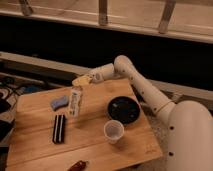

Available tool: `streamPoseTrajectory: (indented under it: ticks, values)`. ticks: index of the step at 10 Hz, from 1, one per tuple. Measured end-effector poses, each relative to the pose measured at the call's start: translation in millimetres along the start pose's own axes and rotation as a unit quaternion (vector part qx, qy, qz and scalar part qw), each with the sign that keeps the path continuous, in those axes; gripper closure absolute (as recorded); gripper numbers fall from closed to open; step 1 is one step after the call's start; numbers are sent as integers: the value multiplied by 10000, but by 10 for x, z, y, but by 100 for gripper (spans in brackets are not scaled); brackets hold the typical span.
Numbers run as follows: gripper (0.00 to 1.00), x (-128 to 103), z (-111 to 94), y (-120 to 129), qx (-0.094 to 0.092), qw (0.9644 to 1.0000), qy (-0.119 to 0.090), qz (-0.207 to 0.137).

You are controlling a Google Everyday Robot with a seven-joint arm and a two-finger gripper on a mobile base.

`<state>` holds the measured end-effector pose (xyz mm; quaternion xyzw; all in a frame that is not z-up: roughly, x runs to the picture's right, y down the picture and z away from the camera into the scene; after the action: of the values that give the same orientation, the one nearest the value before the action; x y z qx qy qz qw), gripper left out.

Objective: Stand the bottle upright

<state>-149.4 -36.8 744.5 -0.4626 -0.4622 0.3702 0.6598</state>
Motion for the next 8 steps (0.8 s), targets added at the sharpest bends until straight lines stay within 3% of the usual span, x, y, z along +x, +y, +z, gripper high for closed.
streamPoseTrajectory:
  ticks: [4, 8]
  values:
    - [94, 43, 6, -15, 44, 10000, 41, -63]
    - [94, -33, -27, -159, -31, 9989, 379, -292]
